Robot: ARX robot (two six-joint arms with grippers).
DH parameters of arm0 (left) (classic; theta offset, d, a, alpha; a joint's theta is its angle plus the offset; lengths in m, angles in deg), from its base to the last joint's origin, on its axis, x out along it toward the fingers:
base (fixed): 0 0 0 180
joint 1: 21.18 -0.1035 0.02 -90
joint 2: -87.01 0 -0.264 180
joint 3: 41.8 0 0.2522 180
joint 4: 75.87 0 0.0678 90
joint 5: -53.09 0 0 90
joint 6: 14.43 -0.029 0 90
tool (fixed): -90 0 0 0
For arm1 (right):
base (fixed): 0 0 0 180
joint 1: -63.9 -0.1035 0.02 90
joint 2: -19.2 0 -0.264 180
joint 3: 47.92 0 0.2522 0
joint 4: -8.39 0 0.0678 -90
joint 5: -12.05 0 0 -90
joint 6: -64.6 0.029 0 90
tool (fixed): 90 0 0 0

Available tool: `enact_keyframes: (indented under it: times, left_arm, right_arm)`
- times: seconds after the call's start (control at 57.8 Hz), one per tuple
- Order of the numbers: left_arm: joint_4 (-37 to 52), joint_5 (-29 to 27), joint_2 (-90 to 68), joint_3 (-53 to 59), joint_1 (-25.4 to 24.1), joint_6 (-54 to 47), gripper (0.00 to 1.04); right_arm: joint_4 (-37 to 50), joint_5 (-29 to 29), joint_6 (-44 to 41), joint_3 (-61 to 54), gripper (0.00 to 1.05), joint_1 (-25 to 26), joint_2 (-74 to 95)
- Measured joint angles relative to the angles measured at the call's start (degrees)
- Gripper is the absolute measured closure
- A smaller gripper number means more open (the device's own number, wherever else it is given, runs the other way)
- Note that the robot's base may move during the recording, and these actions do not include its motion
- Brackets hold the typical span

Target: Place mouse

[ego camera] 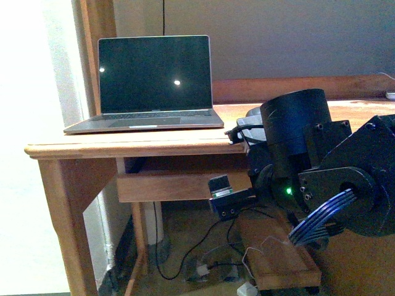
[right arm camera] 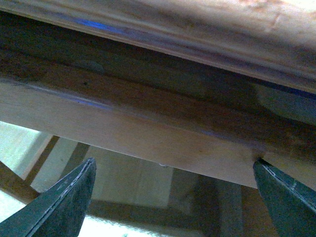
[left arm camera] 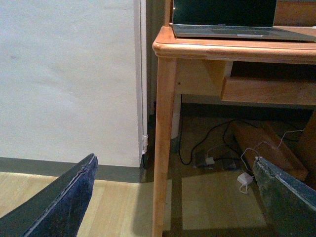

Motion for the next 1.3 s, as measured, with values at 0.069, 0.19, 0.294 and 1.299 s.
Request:
enact_keyframes:
  times: [0.069, 0.19, 0.294, 1.299]
  left_arm:
    - [0.00, 0.00, 0.00, 0.00, 0.00, 0.00, 0.08]
    - [0.00, 0.00, 0.00, 0.00, 0.00, 0.00, 0.08]
    - [0.00, 0.00, 0.00, 0.00, 0.00, 0.00, 0.08]
    - [0.00, 0.00, 0.00, 0.00, 0.00, 0.00, 0.08]
  right_arm:
    - [0.04, 0.26, 0.87, -0.20, 0.07, 0.04, -0.26]
    - [1.01, 2.67, 2.54, -3.23, 0.07, 1.18, -2.93]
    - [1.40, 4.37, 5.68, -9.33, 0.07, 3.02, -9.22]
    - [-26.25, 15.41, 7.80, -64.92, 0.51, 21.11, -108.13]
